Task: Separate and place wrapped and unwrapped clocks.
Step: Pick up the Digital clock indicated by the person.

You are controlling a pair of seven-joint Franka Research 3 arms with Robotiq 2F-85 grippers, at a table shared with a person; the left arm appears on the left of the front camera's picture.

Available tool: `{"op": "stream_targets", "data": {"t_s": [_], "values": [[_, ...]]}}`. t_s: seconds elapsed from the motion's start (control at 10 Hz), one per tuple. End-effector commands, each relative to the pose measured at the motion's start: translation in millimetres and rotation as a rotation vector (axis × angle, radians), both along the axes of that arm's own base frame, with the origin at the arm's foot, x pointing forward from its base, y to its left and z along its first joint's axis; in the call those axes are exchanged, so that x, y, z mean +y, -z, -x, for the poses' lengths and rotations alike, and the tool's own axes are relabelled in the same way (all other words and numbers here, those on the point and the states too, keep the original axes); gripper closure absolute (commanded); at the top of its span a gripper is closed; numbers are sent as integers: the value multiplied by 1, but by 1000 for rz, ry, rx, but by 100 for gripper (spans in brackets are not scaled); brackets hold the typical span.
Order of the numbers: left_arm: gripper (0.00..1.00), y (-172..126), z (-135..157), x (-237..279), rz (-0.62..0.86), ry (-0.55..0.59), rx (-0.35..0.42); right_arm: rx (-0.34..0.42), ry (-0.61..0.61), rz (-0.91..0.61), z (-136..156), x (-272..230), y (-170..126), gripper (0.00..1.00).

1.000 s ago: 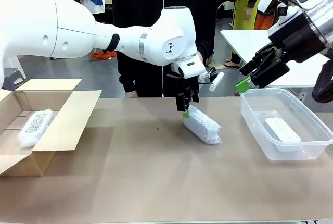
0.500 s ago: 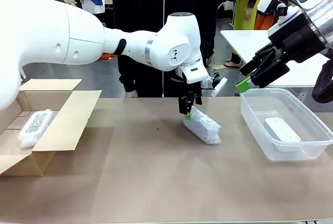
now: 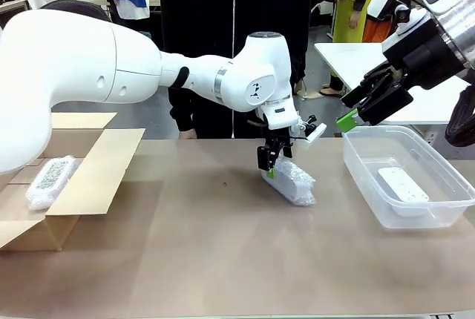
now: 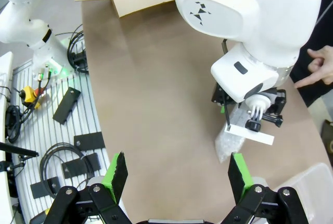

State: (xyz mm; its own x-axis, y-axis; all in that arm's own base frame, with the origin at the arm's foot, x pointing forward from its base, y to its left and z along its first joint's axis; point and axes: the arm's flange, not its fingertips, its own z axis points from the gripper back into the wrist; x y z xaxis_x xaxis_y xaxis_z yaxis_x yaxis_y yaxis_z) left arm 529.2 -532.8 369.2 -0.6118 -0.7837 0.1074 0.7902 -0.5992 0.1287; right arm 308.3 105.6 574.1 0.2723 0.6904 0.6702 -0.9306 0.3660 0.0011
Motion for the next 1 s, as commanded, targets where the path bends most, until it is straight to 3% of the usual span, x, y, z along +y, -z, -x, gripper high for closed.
{"op": "stream_targets", "data": {"t_s": [0.0,0.7,0.8,0.9], "values": [[0,-1,-14,-15,-23,36,-4,6,-21,-27,-2,0,1,0],[0,26,-18,-18,-58,102,2,6,-21,-27,-2,0,1,0],[20,24,-18,-18,-55,90,19,6,-21,-27,-2,0,1,0],[20,22,-19,-17,-43,91,17,6,-21,-27,-2,0,1,0]]}}
